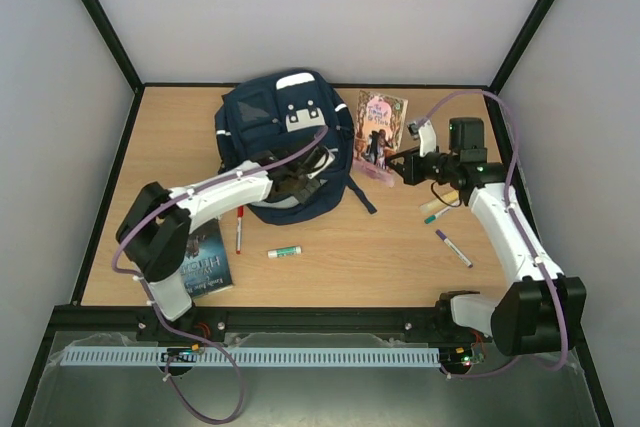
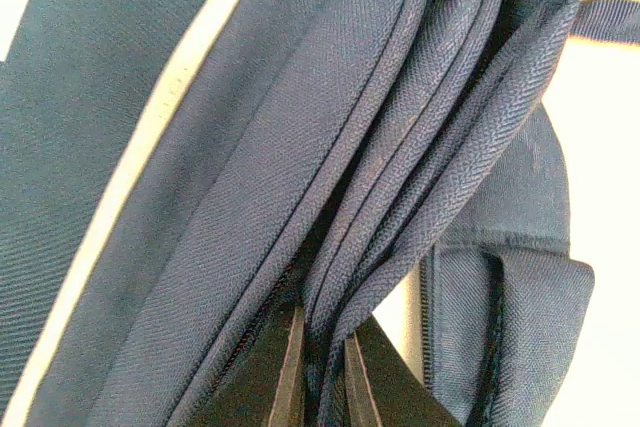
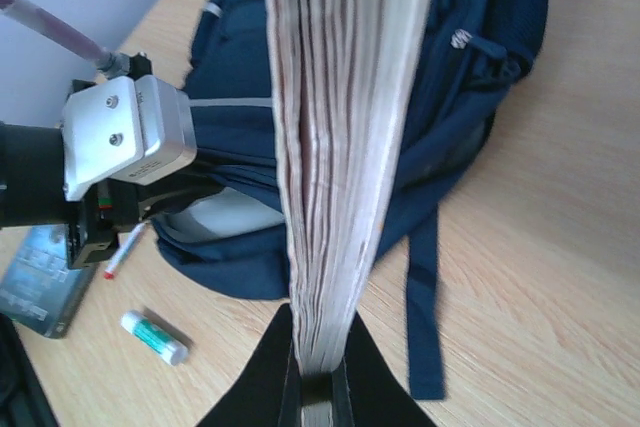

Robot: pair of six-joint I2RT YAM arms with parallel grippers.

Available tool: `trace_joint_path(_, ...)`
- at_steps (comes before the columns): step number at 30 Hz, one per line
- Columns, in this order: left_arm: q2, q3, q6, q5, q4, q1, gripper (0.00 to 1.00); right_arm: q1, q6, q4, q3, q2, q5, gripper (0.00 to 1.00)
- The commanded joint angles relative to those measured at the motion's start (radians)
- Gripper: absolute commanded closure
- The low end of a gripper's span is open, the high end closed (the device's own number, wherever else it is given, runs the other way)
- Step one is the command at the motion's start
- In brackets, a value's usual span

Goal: Pack the student bag
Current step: Place the book in the student bag.

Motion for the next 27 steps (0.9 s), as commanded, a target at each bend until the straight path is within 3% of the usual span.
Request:
trace_joint_path(1, -0.121, 0.072, -0.009, -0.034, 0.081, -0.001, 0.97, -0.004, 0.043, -0.173, 0.125, 0.005, -0.14, 0.99)
trace_joint_path(8, -0.18, 0.097, -0.008, -0.063, 0.128, -0.002, 0.98, -0.003, 0.161, -0.27, 0.081, 0.026, -0.363, 0.99)
trace_joint_path(16, -0.183, 0.127, -0.016, -0.085, 0.155, -0.001, 0.97, 0.069, 0.141, -0.411, 0.017, 0.041, -0.407, 0.99)
trace_joint_path(23, -0.17, 0.15, -0.007, -0.091, 0.172, 0.0, 0.97, 0.138, 0.305, -0.211, -0.153, -0.012, -0.427, 0.99)
trace_joint_path(27, -0.176, 0.137, -0.004, -0.082, 0.198, 0.0, 0.98, 0.159, 0.312, -0.203, -0.175, -0.006, -0.403, 0.99)
